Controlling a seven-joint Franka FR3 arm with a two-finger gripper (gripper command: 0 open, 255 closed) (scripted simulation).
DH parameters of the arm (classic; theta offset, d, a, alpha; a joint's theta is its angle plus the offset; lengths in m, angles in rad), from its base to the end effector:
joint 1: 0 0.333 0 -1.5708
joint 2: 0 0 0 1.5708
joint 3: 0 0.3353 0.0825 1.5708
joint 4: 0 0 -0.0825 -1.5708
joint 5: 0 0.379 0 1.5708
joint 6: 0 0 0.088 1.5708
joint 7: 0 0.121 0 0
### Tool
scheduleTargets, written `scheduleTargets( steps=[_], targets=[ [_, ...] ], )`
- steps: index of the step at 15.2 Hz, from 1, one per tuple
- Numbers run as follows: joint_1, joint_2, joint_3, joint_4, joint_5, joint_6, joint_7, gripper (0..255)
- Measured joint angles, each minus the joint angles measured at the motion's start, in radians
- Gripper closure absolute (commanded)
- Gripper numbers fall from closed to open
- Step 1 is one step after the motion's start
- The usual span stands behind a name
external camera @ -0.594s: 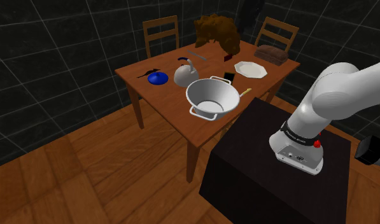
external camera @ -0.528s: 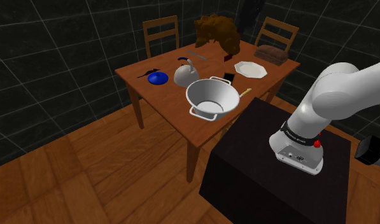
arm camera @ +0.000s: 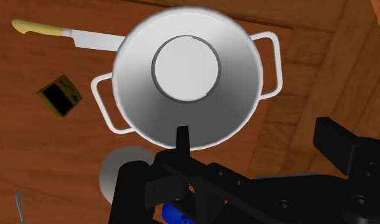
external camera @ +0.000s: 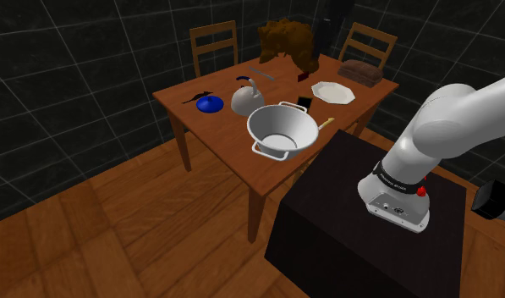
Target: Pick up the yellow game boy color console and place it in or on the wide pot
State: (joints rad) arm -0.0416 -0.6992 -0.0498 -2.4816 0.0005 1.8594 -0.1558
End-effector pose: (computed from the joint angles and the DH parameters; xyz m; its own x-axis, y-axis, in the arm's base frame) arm 0.3308 -0.0327 0.5296 0.9940 0.0736 0.0804 0.0755 -0.9969 -0.0203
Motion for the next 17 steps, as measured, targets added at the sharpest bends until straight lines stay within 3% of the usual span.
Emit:
scheduleTargets(
  steps=[9, 17],
  targets=[
    [-0.060, 0.208, -0.134, -0.041, -0.066, 0.223, -0.147, 0],
    [-0.093, 0.459, -0.247, 0.001, -0.068, 0.411, -0.288, 0]
  ],
)
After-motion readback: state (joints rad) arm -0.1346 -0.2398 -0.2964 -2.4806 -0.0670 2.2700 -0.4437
